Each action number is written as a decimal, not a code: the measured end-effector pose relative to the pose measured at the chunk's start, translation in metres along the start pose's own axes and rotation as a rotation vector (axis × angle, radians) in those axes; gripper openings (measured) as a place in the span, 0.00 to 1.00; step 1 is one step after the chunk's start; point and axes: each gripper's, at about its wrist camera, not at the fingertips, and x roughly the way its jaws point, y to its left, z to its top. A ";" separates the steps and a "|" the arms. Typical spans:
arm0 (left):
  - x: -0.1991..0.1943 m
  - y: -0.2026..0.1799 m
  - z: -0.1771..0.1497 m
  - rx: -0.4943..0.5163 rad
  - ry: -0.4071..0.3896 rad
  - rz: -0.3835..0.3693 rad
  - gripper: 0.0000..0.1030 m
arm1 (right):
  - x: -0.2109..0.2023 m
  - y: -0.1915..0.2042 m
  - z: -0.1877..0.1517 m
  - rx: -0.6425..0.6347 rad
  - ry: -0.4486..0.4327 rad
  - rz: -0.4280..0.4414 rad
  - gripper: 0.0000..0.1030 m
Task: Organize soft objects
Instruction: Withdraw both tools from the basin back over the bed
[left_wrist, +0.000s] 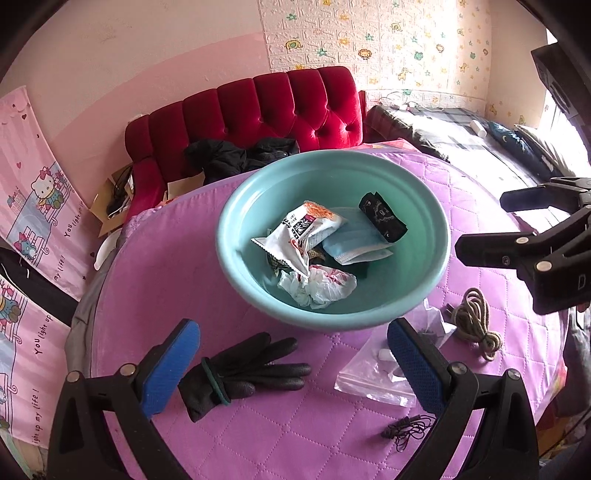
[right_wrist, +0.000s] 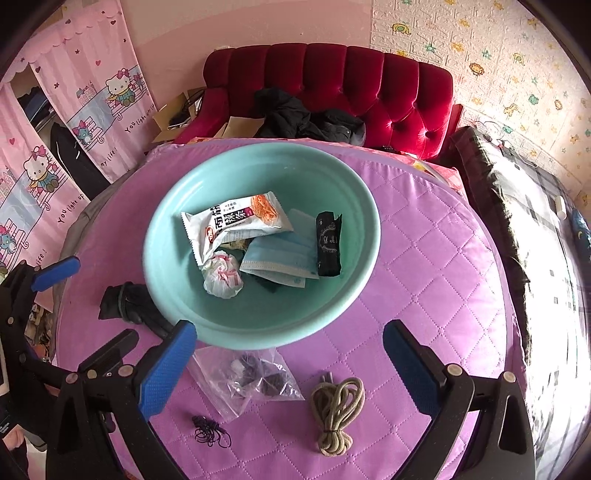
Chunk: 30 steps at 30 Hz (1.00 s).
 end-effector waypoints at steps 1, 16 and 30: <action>-0.003 -0.001 -0.004 -0.003 -0.002 -0.001 1.00 | -0.003 -0.001 -0.004 0.000 -0.006 0.000 1.00; -0.031 -0.012 -0.064 -0.020 -0.026 0.006 1.00 | -0.024 -0.002 -0.070 -0.019 -0.051 -0.016 1.00; -0.023 -0.015 -0.113 -0.070 -0.007 0.037 1.00 | -0.008 -0.008 -0.130 0.002 -0.076 -0.012 1.00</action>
